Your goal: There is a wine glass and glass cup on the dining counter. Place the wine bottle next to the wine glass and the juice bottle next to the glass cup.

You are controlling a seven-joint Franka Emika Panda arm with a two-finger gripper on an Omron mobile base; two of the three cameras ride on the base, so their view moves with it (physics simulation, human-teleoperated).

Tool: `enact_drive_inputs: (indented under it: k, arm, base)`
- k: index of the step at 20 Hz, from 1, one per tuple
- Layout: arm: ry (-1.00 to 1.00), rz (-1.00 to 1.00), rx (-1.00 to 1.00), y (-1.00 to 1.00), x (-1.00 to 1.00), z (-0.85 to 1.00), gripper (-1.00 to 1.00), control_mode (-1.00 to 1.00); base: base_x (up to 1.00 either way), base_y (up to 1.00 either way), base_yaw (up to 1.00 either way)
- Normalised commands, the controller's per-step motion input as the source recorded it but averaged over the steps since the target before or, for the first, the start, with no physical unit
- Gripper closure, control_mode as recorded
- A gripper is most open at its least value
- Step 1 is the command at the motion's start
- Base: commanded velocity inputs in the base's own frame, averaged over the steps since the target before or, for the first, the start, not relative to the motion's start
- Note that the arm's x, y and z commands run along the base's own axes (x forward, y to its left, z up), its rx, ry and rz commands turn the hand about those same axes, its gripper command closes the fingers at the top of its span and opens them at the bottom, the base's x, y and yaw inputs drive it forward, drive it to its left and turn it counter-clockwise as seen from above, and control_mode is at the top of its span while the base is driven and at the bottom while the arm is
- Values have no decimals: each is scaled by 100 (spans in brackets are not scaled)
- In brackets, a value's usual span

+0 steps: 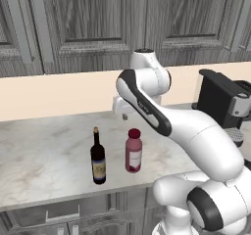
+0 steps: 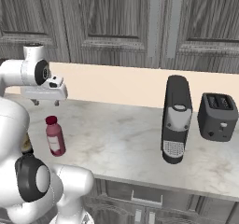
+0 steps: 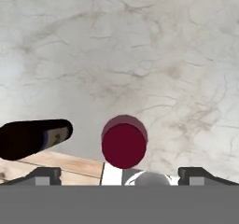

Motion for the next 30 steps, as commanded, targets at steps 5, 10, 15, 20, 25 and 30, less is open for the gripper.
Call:
enact_drive_inputs:
  k: [5,10,15,20,25,30]
  arm:
    - [0,0,-2,-1,-7,-20,-100,-100]
    - [0,1,-2,-5,0,-33,-100,-100]
    - [0,0,0,-1,2,-31,-100,-100]
    - [0,0,0,0,2,-26,-100,-100]
    - [0,0,0,0,4,-24,-100,-100]
    - [0,0,0,0,0,-21,-100,-100]
  base:
    - [0,0,0]
    - [0,0,0]
    - [0,0,0]
    - [0,0,0]
    - [0,0,0]
    - [0,0,0]
